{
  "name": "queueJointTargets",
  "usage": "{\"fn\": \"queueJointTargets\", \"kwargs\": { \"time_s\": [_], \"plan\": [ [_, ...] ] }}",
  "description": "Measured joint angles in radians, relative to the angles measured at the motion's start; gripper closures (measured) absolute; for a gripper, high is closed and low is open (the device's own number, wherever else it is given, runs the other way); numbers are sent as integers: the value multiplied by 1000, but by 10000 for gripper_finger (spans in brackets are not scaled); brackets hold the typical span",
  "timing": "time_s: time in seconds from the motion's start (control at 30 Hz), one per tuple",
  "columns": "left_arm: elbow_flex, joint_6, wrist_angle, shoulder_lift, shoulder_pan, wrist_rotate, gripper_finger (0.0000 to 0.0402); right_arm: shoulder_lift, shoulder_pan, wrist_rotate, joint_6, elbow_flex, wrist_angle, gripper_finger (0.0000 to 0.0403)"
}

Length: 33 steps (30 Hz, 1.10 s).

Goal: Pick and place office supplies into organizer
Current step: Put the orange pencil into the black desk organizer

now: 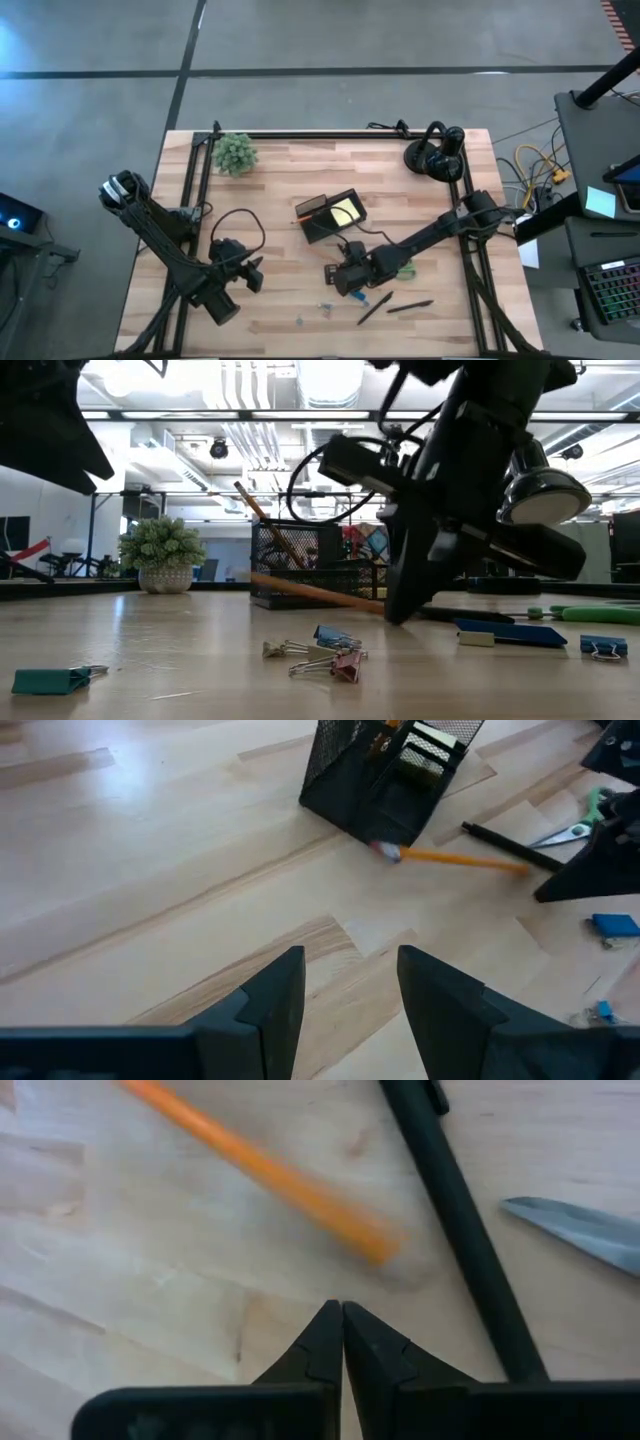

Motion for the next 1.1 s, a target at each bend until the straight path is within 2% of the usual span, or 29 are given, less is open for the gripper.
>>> {"fn": "queueJointTargets", "kwargs": {
  "time_s": [0.37, 0.53, 0.73, 1.1],
  "plan": [
    [-6, 0, -3, 0, 4, 0, 254, -22, -1, 17, -26, 14, -21, 394],
    [-6, 0, -5, -2, 5, 1, 254, -57, 0, 40, -25, 32, -142, 394],
    [-6, 0, -4, -2, 6, 1, 254, -53, 5, 31, -16, 32, -110, 394],
    [-6, 0, 2, -4, 6, 1, 254, -50, 33, 25, 26, 24, -161, 394]
  ]
}}
